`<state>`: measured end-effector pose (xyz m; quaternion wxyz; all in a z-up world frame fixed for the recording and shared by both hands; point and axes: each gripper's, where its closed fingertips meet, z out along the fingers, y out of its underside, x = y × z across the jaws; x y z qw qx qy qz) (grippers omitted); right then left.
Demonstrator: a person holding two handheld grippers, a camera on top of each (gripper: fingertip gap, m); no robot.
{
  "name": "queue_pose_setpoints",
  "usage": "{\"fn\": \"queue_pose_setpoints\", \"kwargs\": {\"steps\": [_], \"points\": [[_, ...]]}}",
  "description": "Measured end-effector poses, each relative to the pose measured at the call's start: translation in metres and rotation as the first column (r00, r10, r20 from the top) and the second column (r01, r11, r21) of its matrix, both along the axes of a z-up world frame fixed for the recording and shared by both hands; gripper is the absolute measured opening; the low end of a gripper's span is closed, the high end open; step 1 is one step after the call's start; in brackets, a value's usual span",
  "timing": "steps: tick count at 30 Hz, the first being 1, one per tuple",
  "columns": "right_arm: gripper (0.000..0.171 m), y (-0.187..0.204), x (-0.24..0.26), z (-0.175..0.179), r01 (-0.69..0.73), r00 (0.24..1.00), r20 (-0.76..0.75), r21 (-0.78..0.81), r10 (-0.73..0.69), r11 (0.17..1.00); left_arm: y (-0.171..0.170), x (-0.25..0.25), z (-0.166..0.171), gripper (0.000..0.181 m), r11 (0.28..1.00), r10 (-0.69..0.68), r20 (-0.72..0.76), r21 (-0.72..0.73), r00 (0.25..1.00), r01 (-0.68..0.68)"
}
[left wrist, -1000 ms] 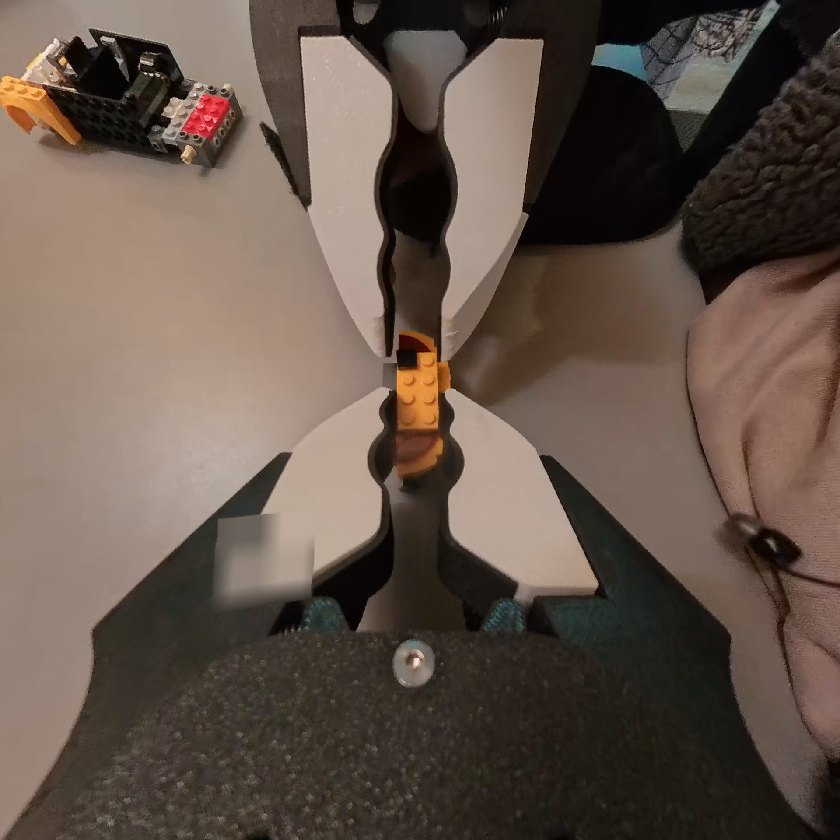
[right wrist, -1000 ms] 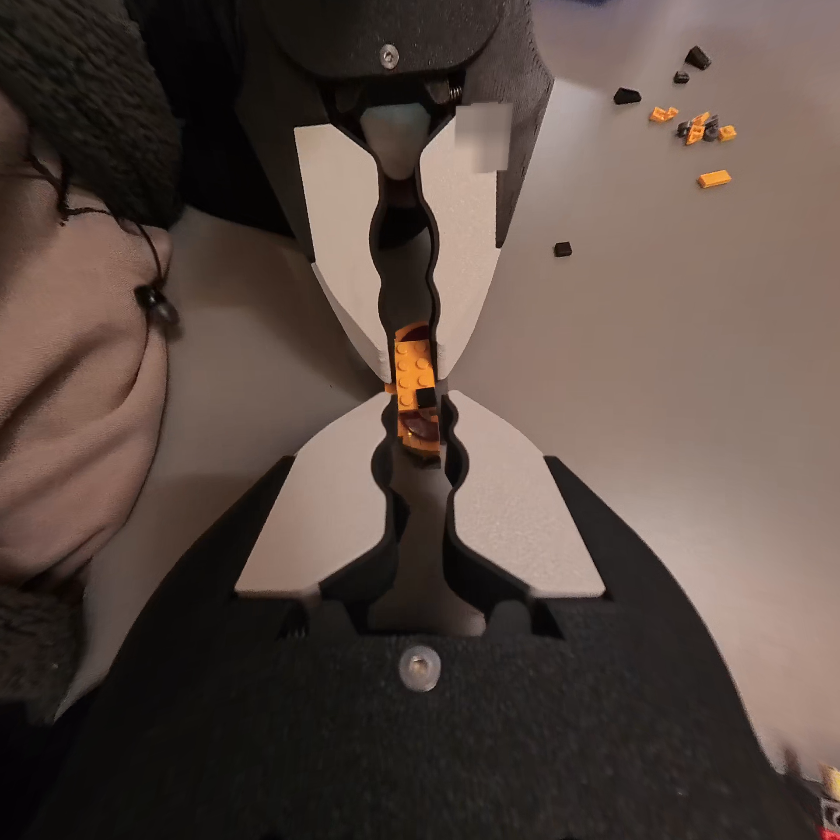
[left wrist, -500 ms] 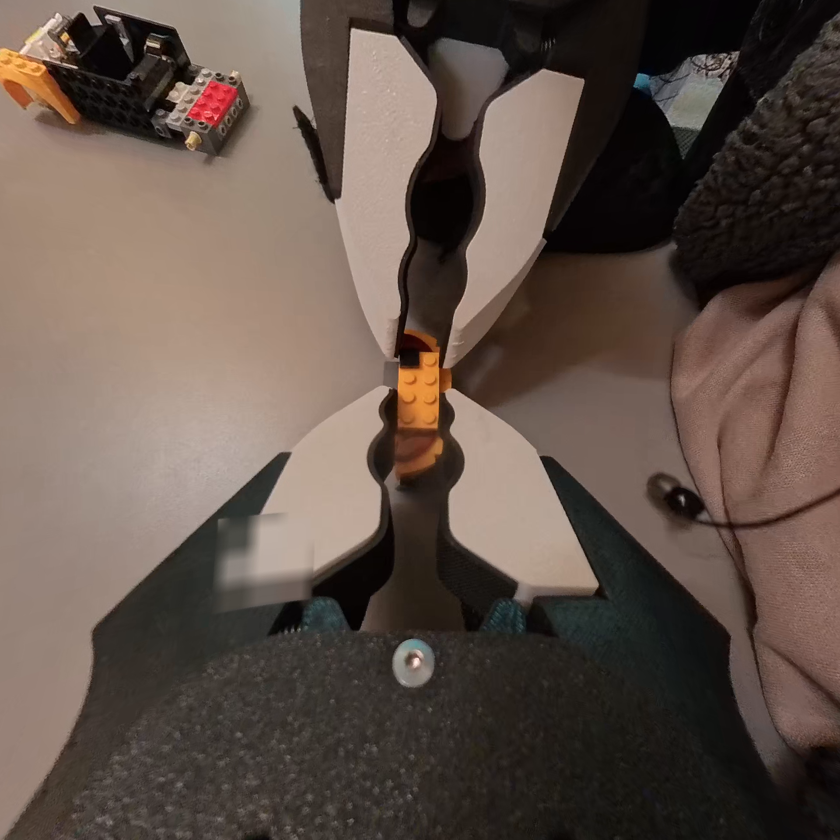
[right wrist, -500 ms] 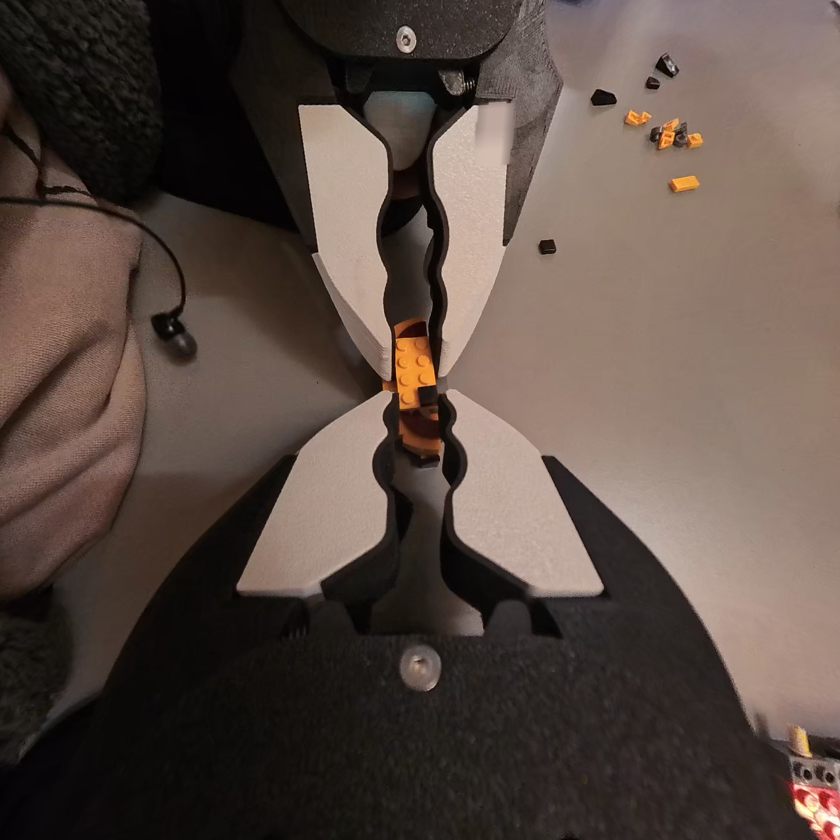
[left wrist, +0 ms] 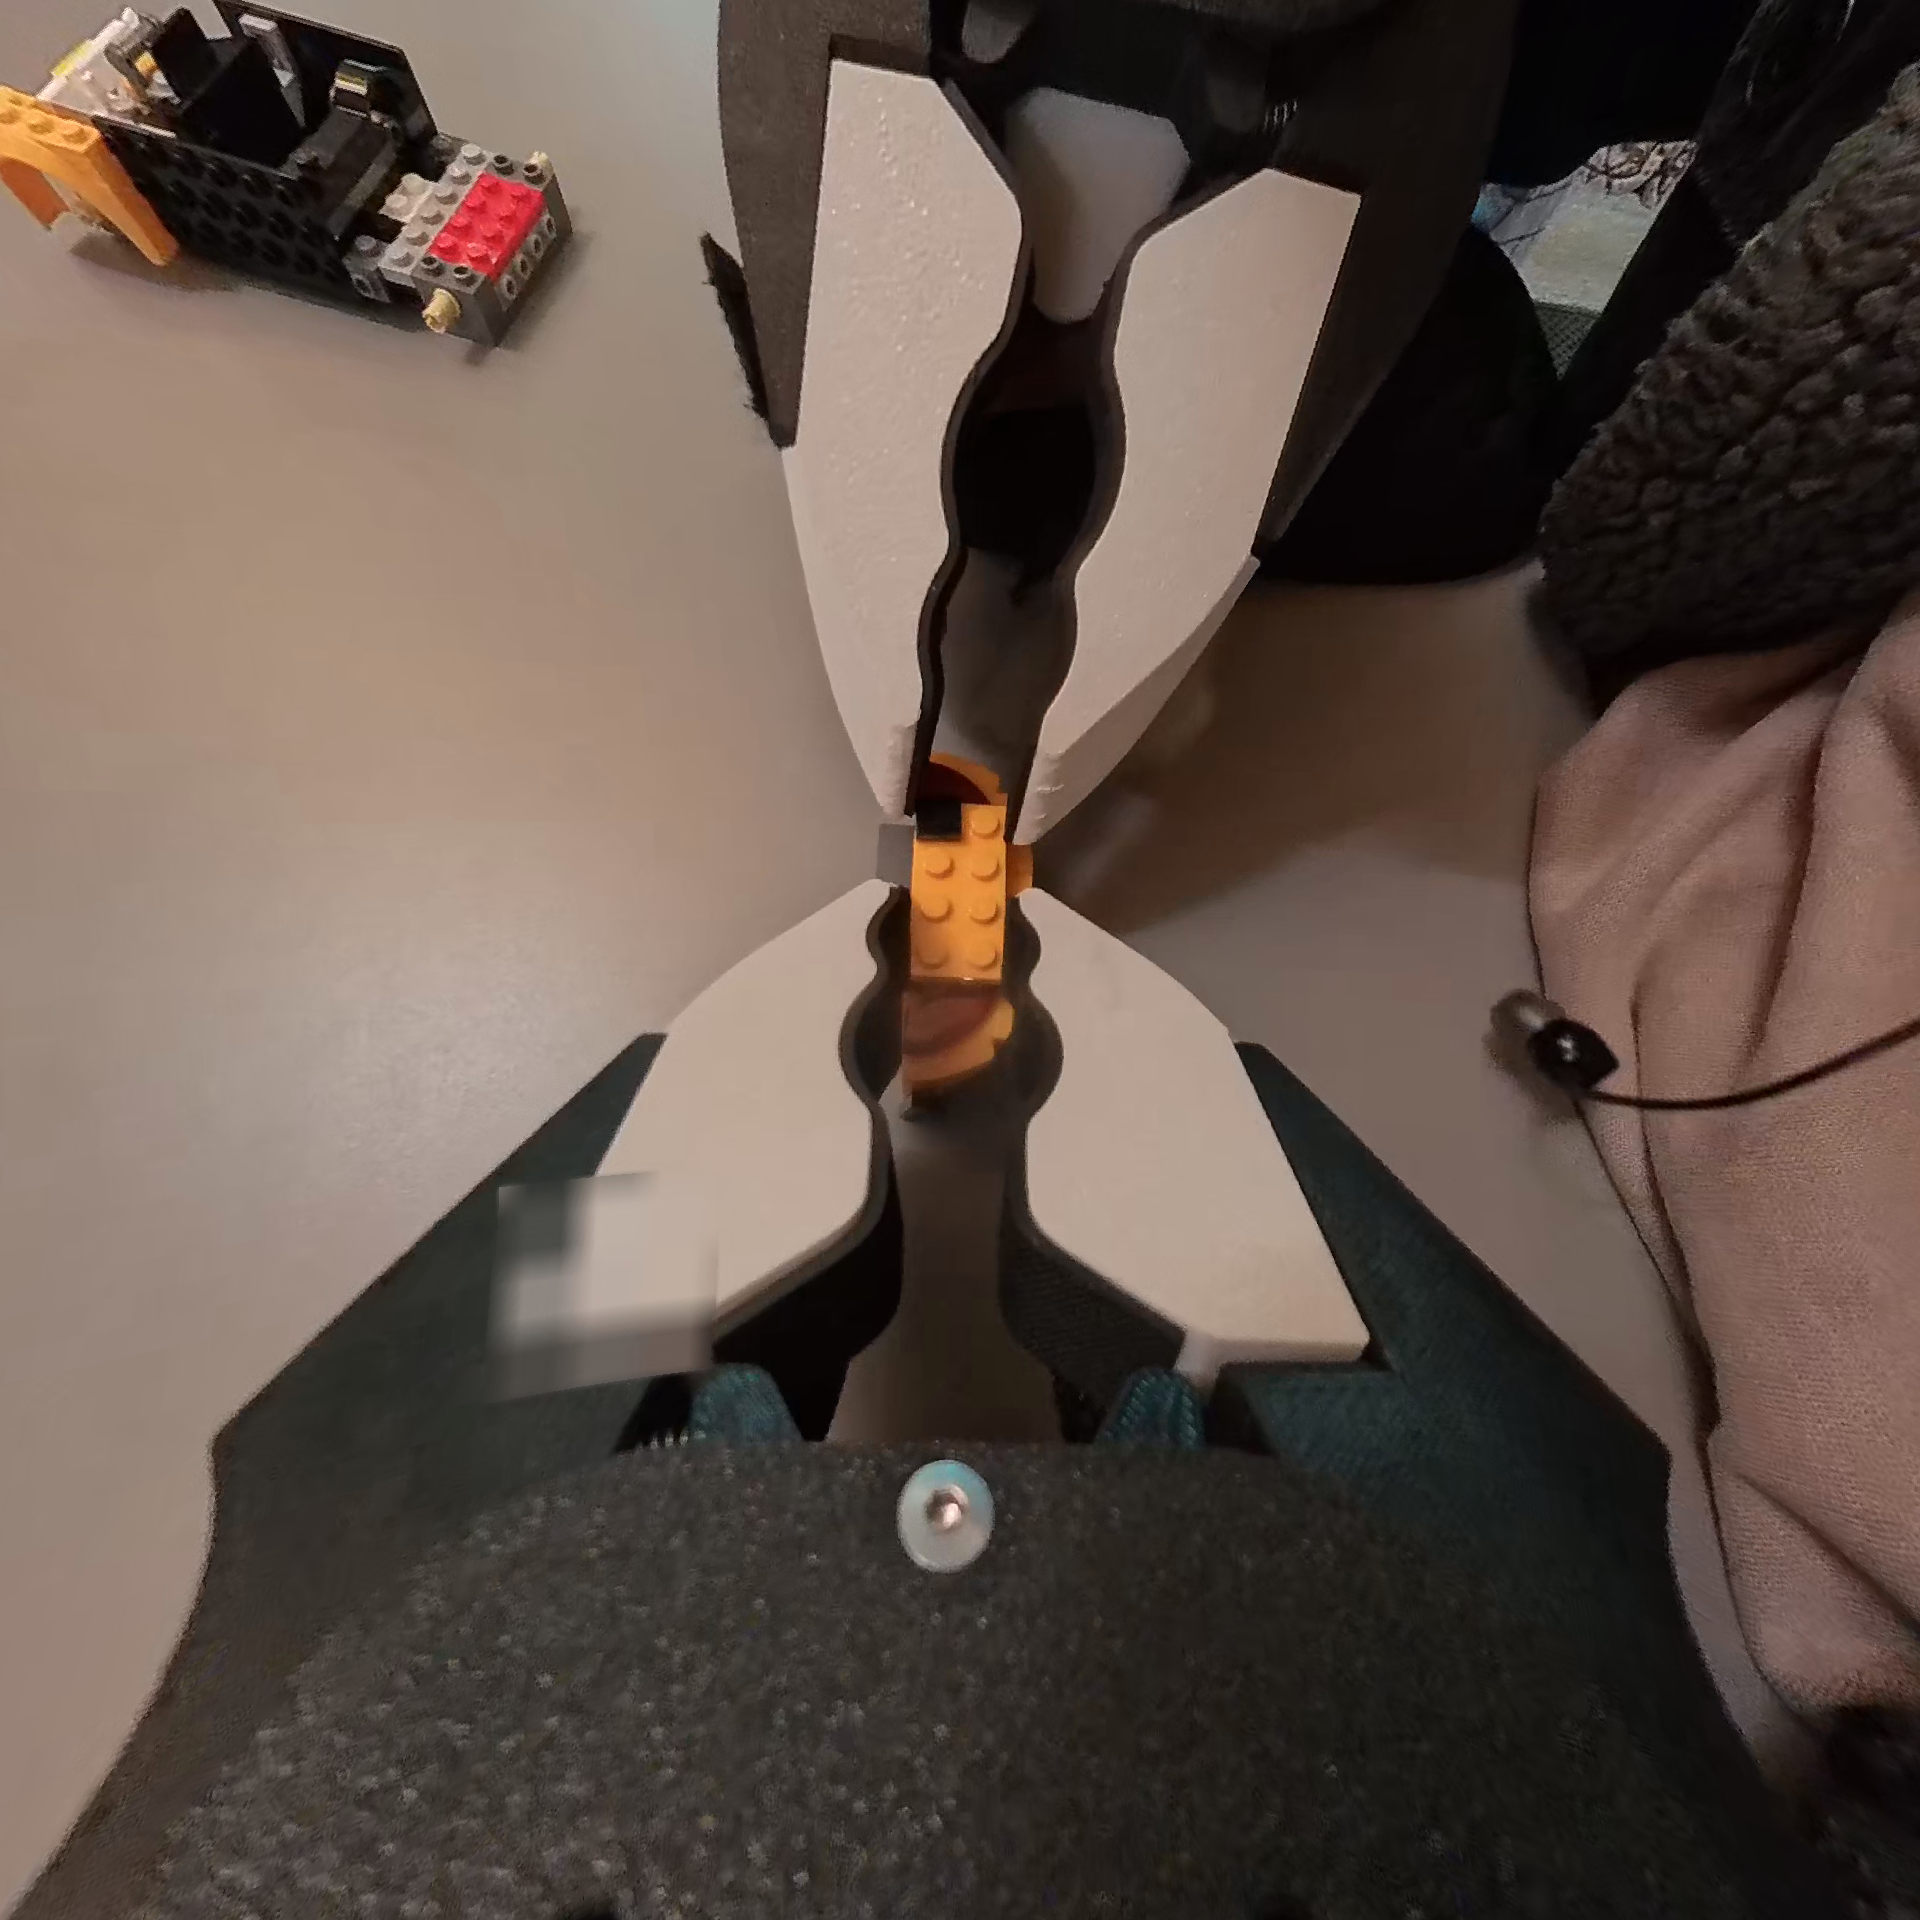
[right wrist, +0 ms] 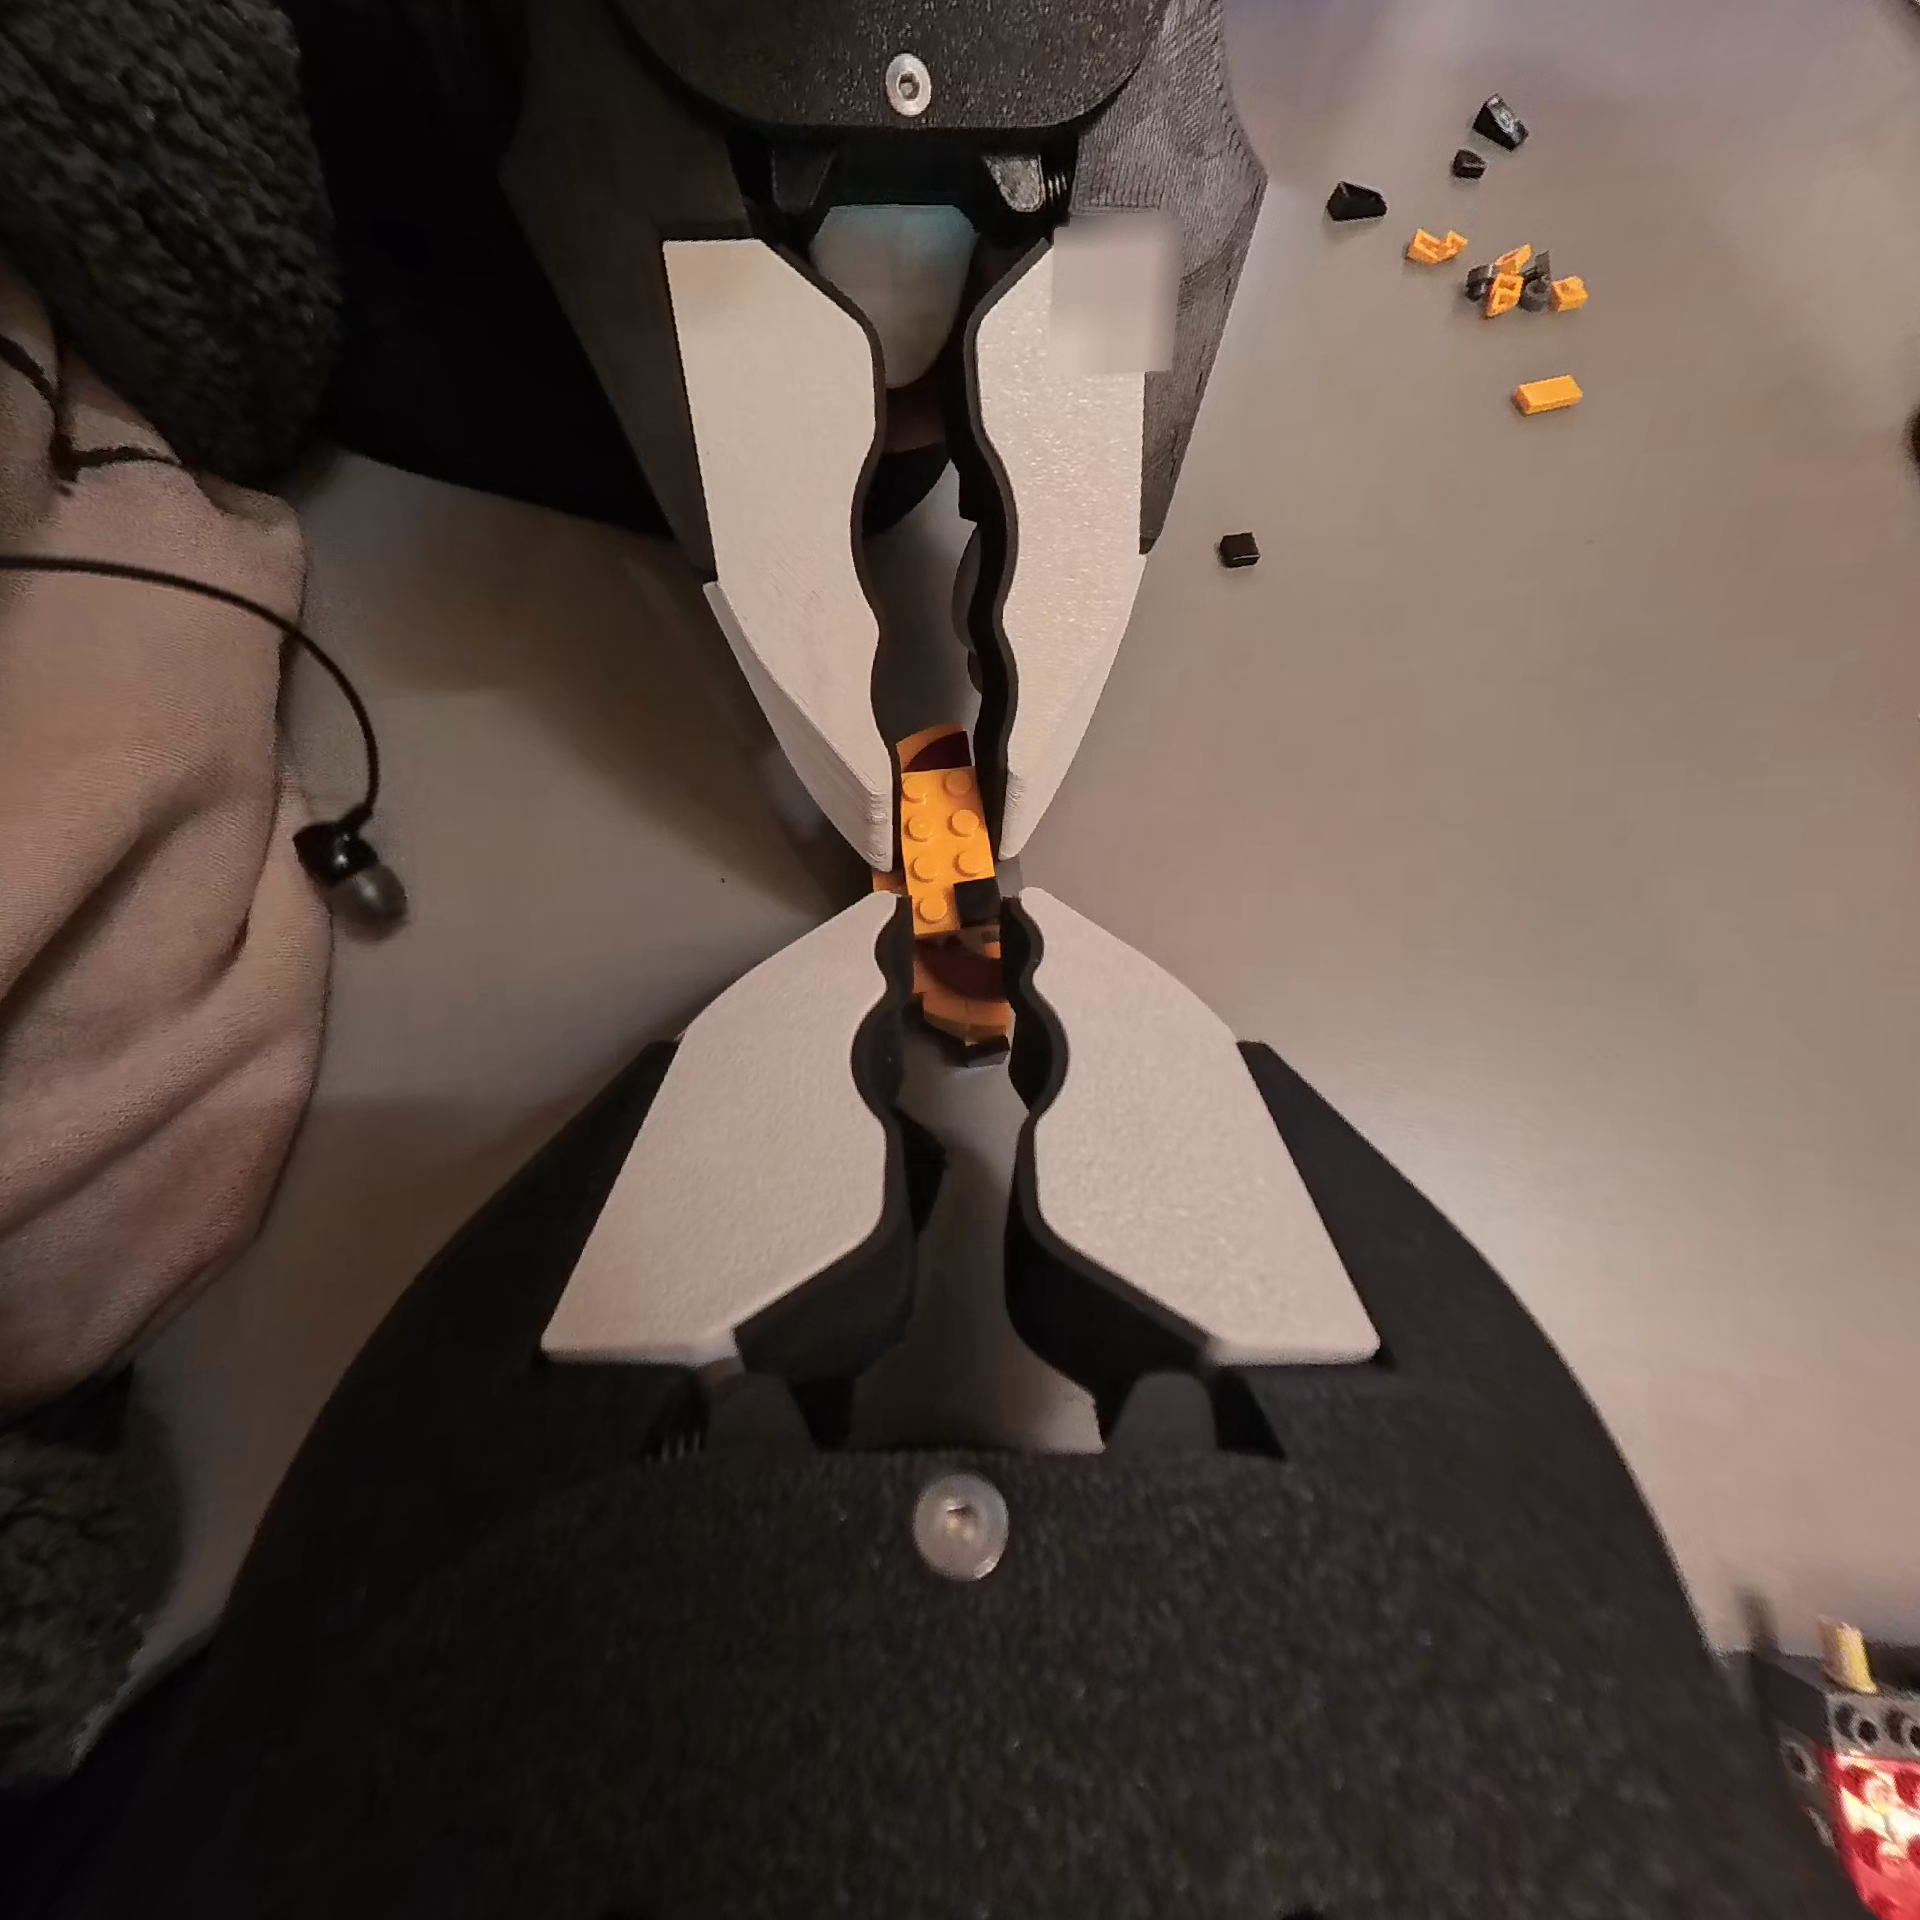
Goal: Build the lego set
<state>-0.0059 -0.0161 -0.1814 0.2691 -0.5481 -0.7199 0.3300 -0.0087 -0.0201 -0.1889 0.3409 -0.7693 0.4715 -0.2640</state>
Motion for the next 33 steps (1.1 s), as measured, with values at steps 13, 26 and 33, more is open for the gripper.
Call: {"fn": "queue_pose_setpoints", "kwargs": {"steps": [13,26,33], "points": [[0.016,-0.0001,-0.0002,-0.0003,0.035,0.999,0.007,-0.022,-0.035,0.999,-0.0002,-0.0003,0.0001,0.017,1.0,0.01,0.009,-0.02,1.0,-0.01],[0.016,-0.0005,-0.0003,-0.0004,0.067,0.998,0.009,-0.029,-0.066,0.997,-0.0002,-0.0004,0.0,0.017,0.999,0.016,0.013,-0.028,1.0,-0.016],[0.016,-0.0003,-0.0005,-0.0004,0.098,0.995,0.01,-0.054,-0.098,0.994,0.0001,-0.0006,0.0001,0.017,0.999,0.021,0.019,-0.036,1.0,-0.02]]}}
